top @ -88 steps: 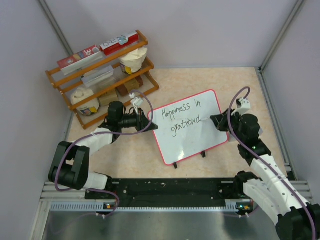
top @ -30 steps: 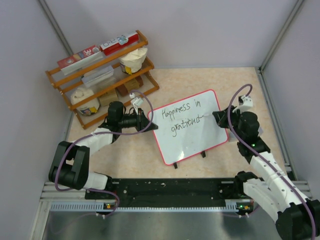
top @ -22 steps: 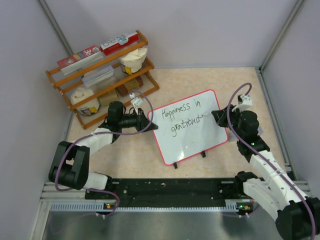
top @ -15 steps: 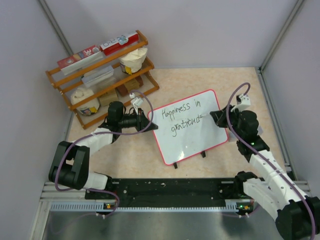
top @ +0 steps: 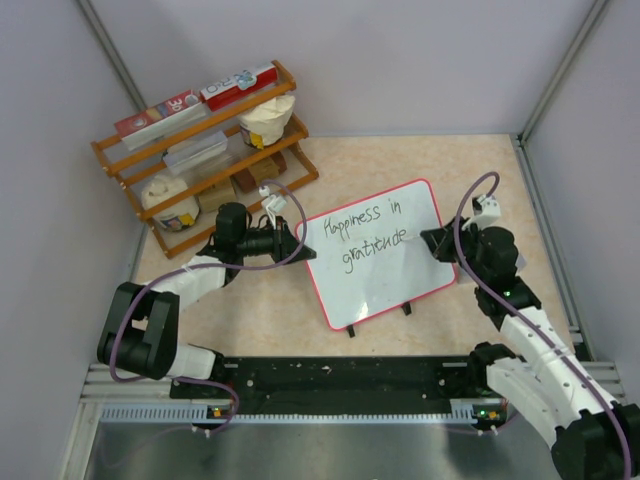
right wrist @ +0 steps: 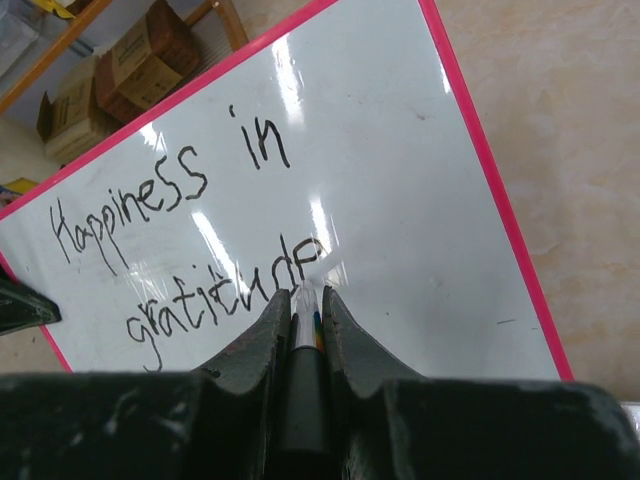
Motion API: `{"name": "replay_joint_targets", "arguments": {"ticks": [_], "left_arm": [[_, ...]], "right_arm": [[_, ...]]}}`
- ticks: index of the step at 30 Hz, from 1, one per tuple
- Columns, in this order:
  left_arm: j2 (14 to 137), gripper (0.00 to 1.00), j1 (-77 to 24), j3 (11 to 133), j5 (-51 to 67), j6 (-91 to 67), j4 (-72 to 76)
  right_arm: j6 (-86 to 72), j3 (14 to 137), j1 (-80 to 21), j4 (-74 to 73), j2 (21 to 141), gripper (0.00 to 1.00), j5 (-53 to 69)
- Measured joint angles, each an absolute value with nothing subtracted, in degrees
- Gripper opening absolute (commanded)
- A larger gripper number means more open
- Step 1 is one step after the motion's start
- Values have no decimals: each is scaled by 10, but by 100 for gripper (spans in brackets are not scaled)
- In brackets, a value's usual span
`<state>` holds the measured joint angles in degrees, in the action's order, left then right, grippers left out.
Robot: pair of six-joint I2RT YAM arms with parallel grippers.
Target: Write a sentence on the whiteboard
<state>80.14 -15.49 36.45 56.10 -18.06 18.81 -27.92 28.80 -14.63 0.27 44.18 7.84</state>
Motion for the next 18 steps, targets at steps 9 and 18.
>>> {"name": "replay_joint_targets", "arguments": {"ticks": [9, 18], "left_arm": [[801, 0, -155, 364, 561, -181, 188], [801, 0, -155, 364, 561, -181, 188]], "right_arm": [[-275, 285, -146, -18, 427, 0, 70], [-276, 285, -146, -27, 424, 0, 55]]}}
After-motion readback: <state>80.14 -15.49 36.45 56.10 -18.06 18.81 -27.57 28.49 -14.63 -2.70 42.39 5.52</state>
